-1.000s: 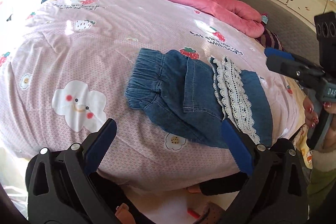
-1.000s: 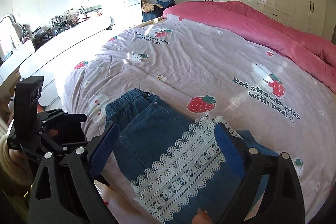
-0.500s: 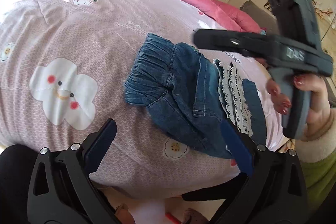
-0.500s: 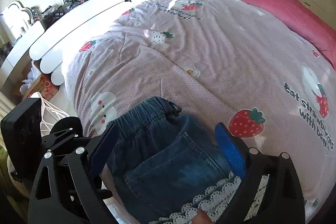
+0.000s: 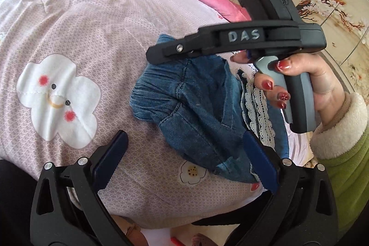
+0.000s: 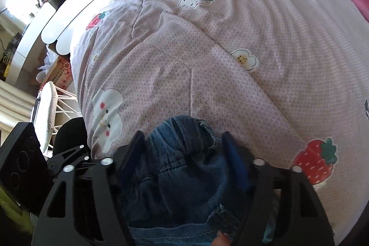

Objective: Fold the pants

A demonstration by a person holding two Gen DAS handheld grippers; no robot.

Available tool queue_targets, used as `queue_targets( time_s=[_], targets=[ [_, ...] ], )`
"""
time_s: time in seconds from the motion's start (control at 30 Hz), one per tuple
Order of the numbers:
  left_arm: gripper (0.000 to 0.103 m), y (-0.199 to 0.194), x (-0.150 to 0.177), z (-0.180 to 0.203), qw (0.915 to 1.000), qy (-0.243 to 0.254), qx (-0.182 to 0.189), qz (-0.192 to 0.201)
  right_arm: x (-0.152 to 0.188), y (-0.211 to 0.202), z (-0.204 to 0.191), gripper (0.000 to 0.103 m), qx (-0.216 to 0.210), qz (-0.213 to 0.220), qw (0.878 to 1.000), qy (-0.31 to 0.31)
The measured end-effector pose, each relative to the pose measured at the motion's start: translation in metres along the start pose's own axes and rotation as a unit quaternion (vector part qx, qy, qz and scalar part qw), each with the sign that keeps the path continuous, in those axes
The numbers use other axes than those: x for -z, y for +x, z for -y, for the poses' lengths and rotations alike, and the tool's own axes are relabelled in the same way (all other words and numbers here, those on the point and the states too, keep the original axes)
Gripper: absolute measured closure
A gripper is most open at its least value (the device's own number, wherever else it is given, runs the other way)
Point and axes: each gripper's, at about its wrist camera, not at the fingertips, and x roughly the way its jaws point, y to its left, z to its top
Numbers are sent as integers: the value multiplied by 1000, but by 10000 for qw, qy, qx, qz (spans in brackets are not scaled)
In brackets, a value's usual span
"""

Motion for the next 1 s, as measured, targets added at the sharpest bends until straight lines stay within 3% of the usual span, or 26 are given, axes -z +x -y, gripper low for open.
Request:
queue_targets(
  time_s=[0.13,0.27,0.37,0.4,0.47,0.53,0.67,1.0],
  targets=[
    [10,2,-2,-5,9999,-103,69,13,6,-16,3,65,-156,233,9996,28],
    [10,3,-7,-9,9995,-242,182,38,19,-52,9,69,-604,695,9957,89],
    [11,5,-14,-13,9981,-433,432,18,26,-70,6,69,-689,875,9938,-40],
    [14,6,-17,-14,9971,-495,575,-4,29,-75,5,69,-687,925,9933,-81],
    [35,10,-21,-16,9932,-670,942,-97,32,-84,1,69,-695,1015,9923,-125],
    [46,11,-24,-14,9913,-720,1096,-109,35,-93,-1,69,-637,1120,9915,-157],
    [65,3,-28,-1,9917,-553,1160,-23,45,-106,1,69,-570,1283,9900,-118],
    [65,-7,-35,68,9958,475,768,130,93,-153,23,69,-524,1790,9824,46]
  ],
)
